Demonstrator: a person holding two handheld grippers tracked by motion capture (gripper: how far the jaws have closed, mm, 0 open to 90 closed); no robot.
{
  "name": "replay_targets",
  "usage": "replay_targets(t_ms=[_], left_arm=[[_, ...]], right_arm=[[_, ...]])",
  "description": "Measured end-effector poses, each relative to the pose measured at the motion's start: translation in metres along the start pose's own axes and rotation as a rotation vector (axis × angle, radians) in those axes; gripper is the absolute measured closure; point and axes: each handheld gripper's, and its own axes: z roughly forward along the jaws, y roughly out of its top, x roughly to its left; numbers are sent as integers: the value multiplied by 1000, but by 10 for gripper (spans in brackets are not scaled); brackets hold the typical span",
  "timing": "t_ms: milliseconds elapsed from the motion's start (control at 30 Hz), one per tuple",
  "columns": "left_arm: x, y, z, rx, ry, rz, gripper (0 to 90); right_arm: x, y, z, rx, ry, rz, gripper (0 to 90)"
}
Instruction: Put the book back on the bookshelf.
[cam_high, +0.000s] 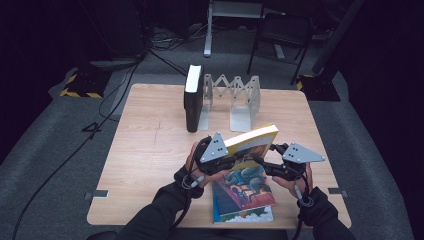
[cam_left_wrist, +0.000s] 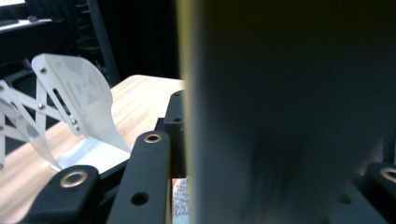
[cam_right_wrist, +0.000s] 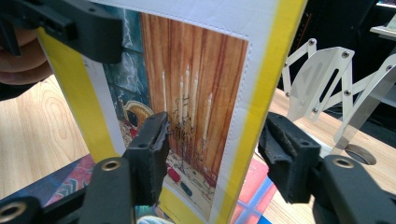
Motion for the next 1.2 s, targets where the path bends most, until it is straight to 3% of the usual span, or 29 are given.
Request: replay_targets(t_ms=[300,467,667,800,1200], left_arm=[[1,1,0,8,35,-6,747],[7,3,-1,9,71,-8,749],[20,9,-2,-3,114,-22,750],[29,14,-3,-6,149,-25,750],[47,21,-6,-9,203,-35,750]], right_arm=[[-6,-6,-13,21,15,22,402],[-14,-19,-25,110,7,10,372],[-31,-43,-39,209,-57,53,372],[-37,-54,-39,246,-85,73,369],[-44,-65,-35,297,-80,101,361]])
